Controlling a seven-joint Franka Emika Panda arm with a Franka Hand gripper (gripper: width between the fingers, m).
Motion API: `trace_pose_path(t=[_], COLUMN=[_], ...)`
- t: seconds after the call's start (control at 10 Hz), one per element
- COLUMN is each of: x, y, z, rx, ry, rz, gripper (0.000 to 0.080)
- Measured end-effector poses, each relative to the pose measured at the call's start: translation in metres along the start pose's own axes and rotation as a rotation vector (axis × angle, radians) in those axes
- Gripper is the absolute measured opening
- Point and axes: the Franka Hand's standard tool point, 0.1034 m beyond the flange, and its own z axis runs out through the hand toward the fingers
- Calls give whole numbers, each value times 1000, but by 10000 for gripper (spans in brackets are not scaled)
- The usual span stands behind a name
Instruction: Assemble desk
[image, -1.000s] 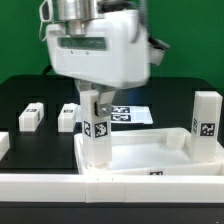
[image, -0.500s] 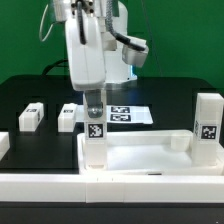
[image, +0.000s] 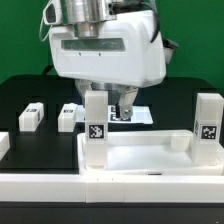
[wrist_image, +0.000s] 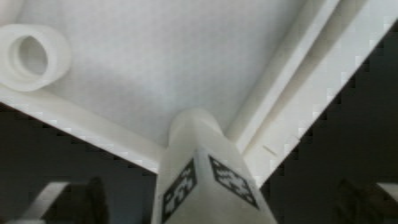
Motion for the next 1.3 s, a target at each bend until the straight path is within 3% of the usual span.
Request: trace_pose_path(t=[0.2,0.4,0.8,1.0,1.3], x=[1,6,7,7,6], y=[1,0,0,1,0], z=[0,-1,0,1,1], rx=[-1,-31,-30,-30,-28], ry=[1,18,18,19,23], rz=[-133,-474,-435,-292,8], gripper=[647,649,622,287,287])
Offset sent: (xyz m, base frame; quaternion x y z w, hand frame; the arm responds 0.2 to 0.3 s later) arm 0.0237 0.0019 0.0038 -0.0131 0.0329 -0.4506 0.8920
